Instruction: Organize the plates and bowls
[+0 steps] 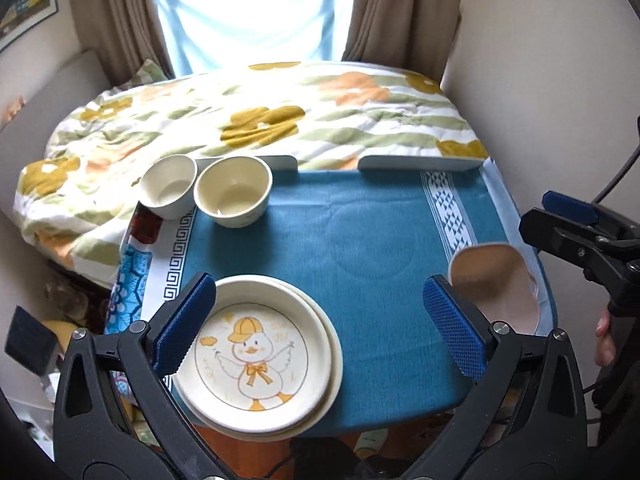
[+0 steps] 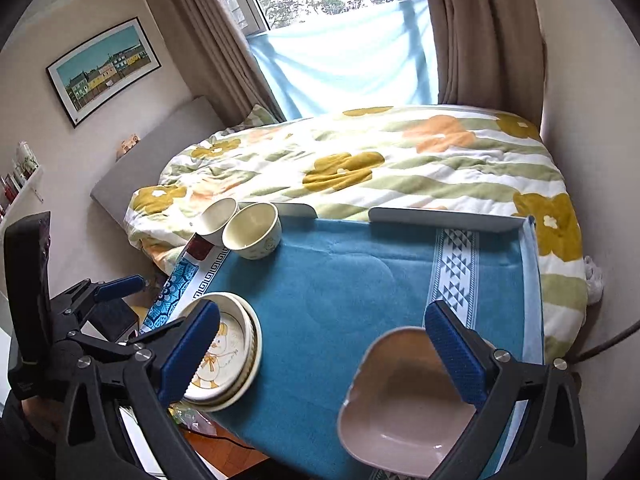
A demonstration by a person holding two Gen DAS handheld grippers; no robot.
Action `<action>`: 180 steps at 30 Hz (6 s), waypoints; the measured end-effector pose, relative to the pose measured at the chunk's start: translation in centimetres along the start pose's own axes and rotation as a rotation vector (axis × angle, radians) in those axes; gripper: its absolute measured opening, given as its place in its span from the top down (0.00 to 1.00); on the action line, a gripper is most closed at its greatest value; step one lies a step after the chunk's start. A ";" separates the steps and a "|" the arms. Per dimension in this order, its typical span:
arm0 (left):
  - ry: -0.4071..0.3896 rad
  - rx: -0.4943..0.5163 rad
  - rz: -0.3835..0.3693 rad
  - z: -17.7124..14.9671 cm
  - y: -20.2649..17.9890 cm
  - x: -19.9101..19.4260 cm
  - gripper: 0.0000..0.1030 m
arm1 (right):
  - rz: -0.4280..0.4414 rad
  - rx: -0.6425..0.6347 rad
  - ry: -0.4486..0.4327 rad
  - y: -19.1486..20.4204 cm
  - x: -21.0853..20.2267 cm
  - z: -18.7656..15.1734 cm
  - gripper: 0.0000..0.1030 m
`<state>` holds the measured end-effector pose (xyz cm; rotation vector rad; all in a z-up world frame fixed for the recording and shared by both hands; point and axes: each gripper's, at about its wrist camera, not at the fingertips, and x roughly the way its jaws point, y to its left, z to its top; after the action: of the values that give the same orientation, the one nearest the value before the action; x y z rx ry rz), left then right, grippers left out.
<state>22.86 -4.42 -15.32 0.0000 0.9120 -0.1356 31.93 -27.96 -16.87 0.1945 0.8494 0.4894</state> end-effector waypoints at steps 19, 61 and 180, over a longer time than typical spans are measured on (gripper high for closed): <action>0.254 -0.408 -0.258 6.2 20.5 19.8 0.38 | 0.011 0.165 0.324 5.0 26.5 6.1 0.39; 0.133 -0.170 -0.211 6.7 10.1 10.7 0.85 | 0.020 0.231 0.181 3.5 15.2 3.9 0.83; 0.145 -0.648 -0.034 5.1 30.1 21.7 0.63 | 0.203 -0.023 0.477 13.5 39.3 10.6 0.52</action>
<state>43.46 22.58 -31.02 -0.6134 1.0679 0.1346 57.35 3.28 -31.55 0.1446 1.2961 0.7516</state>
